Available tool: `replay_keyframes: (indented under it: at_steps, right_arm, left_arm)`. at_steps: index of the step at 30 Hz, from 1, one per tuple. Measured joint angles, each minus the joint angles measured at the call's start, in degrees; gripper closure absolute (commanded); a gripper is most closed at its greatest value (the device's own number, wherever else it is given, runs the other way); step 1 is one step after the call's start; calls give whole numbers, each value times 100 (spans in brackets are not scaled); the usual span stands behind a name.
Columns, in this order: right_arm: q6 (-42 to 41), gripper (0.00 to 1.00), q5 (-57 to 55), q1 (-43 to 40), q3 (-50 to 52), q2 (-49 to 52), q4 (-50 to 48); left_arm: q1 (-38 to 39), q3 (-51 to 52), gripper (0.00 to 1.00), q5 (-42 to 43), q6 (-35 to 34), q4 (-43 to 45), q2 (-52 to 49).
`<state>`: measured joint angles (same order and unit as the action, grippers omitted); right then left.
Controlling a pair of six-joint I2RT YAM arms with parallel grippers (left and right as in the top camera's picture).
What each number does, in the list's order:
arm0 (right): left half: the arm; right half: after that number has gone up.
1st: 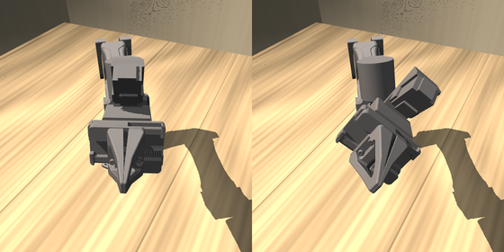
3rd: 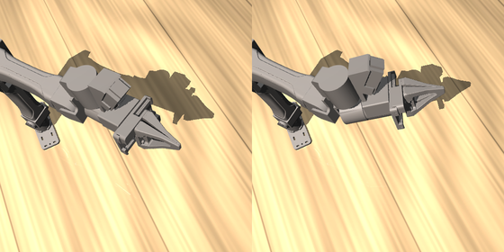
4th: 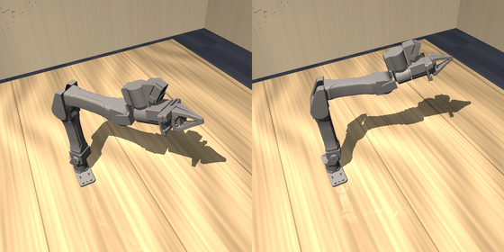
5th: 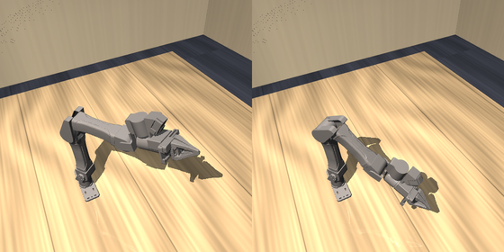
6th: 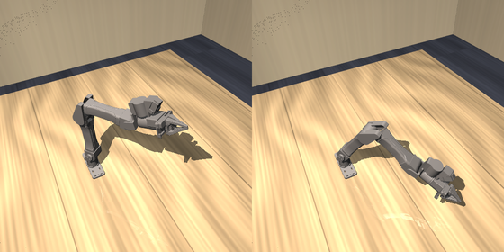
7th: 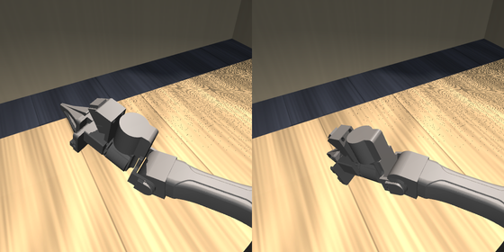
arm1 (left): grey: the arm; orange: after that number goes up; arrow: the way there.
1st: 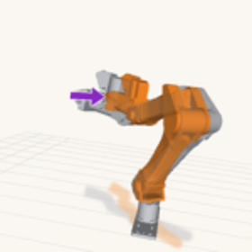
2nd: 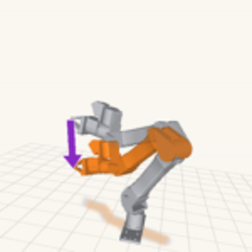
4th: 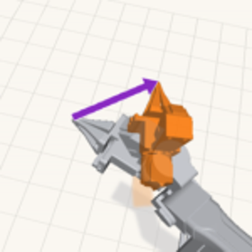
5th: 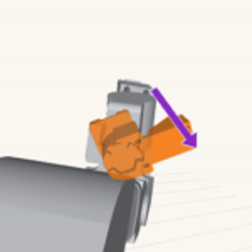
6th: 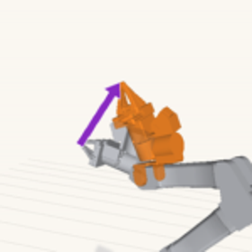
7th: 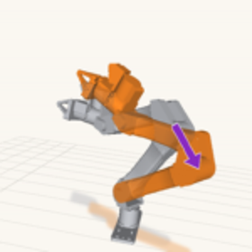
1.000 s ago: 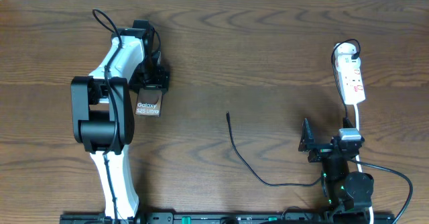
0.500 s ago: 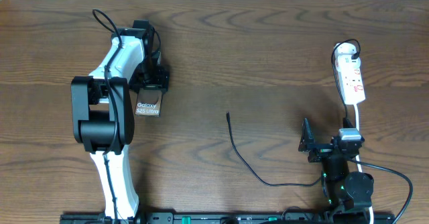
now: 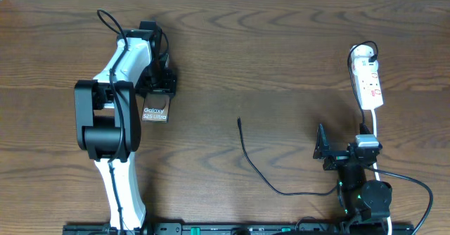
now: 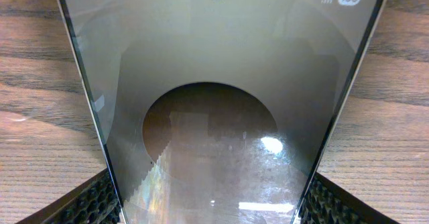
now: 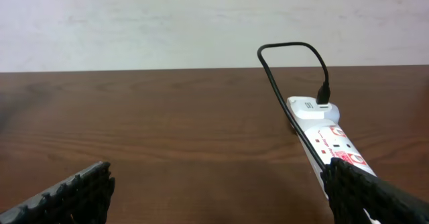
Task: Plug charger to phone and switch on socket
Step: 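Lower the left gripper and close it on the phone's edges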
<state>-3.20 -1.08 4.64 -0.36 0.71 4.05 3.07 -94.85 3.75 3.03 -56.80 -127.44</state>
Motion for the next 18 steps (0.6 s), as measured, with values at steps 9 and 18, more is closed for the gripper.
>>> replay_keyframes:
  at_steps: [9,18]
  right_arm:
    - [0,1,0,0,0,0,0]
    - [0,1,0,0,0,0,0]
  left_arm:
    - [0,0,24,0,0,0,0]
    - [0,0,25,2,0,0,-2]
